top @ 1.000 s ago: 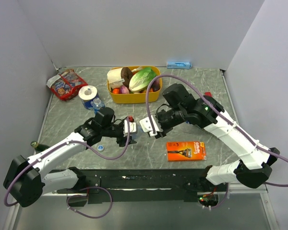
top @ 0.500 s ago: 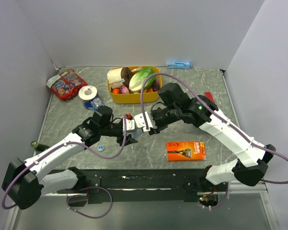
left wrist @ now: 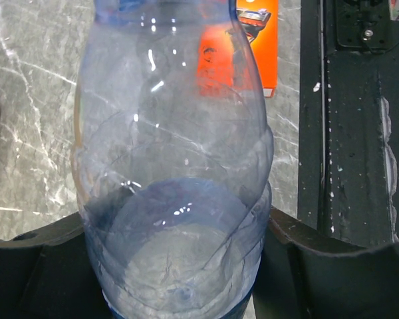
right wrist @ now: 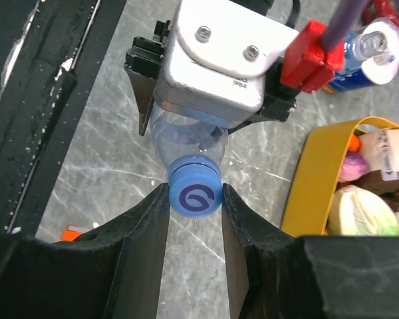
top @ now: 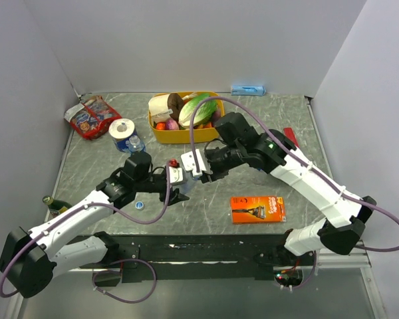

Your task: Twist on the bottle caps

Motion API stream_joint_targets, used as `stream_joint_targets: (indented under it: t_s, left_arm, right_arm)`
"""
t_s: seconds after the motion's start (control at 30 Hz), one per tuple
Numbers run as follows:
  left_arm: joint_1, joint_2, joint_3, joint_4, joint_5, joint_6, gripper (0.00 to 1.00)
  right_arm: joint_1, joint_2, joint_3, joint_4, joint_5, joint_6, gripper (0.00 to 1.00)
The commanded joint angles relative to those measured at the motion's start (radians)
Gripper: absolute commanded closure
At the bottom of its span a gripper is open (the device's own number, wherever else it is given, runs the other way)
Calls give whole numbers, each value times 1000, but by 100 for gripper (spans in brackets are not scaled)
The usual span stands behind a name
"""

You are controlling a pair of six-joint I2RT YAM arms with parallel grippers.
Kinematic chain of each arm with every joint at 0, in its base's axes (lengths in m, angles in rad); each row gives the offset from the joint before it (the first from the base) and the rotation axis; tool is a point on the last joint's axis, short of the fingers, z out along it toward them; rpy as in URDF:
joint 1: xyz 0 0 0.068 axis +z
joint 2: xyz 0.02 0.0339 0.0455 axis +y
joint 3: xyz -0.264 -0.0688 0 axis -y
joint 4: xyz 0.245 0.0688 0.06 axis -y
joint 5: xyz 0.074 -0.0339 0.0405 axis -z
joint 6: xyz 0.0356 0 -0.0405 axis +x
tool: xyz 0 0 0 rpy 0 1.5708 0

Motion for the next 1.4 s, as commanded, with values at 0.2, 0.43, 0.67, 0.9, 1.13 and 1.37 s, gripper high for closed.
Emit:
stream_joint_targets:
  t_s: [0.2,0.43,0.67,0.9,1.13,1.37]
  left_arm:
    - [-6,-91,-77,295,-9,-93,99]
    - [-6,-97,-113,409,-70,-177,99]
    - [-8,-112,-168,556,-182,-292,99]
    - [-6,-102,-191,619,-272,-329,99]
    - [-6,-89,-216,677,-424,-327,99]
    - [-8,-83,-235,702,-451,-343,99]
  right_arm:
    - [-27,100,129,-130,-64,44,69]
    - [-29,131,164,-125,-68,82,69]
    - [-29,201,233,-200,-100,173,69]
    - [-27,257,290,-245,-116,273,69]
    - [-27,392,463,-358,-97,408,69]
    - [-26,416,523,-357,-61,464,67]
